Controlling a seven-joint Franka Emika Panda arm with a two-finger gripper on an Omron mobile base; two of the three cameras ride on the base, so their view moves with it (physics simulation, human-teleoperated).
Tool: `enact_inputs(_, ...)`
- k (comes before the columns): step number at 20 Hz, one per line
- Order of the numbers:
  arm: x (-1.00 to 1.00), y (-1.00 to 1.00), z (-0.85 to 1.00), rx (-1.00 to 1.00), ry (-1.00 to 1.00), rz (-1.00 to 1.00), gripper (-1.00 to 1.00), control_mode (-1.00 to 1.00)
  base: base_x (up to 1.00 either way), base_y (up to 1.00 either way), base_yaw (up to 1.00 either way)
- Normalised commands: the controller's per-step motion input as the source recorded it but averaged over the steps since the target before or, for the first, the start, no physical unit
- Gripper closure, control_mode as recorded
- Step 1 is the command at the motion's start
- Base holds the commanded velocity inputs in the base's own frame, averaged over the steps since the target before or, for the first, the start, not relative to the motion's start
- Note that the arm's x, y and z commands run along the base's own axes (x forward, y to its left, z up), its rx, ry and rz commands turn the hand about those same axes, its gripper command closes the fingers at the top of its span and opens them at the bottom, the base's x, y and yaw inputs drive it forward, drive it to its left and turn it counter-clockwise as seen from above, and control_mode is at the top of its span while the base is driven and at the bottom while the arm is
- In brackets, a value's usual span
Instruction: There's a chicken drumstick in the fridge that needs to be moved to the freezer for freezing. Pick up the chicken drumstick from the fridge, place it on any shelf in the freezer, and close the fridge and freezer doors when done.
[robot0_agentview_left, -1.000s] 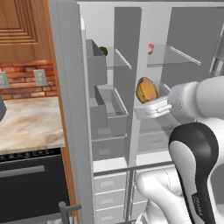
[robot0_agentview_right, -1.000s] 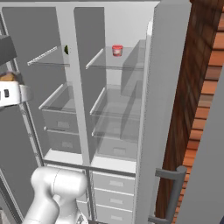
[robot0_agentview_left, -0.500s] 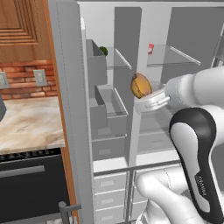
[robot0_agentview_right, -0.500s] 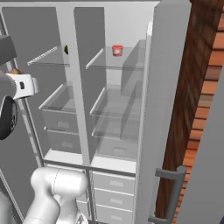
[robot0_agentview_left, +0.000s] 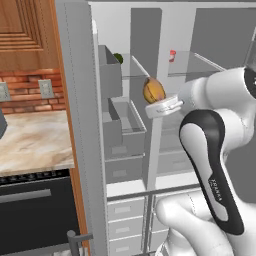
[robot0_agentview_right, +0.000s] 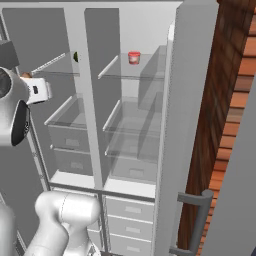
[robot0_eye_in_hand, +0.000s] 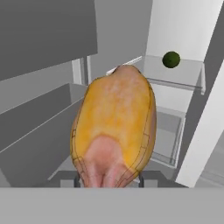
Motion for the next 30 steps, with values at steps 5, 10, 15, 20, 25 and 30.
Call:
enact_inputs(5, 0.33, 0.05, 0.05, 0.00, -0.01, 0.00, 1.00, -1.00, 0.00, 0.00, 0.00)
enact_inputs(10, 0.47, 0.17, 0.04, 0.00, 0.00, 0.00, 1.00, -1.00, 0.00, 0.00, 0.00)
enact_inputs(15, 0.54, 0.09, 0.04, 0.00, 0.00, 0.00, 1.00, -1.00, 0.00, 0.00, 0.00)
enact_inputs(20, 0.55, 0.00, 0.05, 0.00, 0.00, 0.00, 1.00, -1.00, 0.00, 0.00, 0.00)
enact_inputs(25, 0.49, 0.07, 0.00, 0.00, 0.00, 0.00, 1.00, -1.00, 0.00, 0.00, 0.00)
enact_inputs(30, 0.42, 0.15, 0.00, 0.00, 0.00, 0.00, 1.00, -1.00, 0.00, 0.00, 0.00)
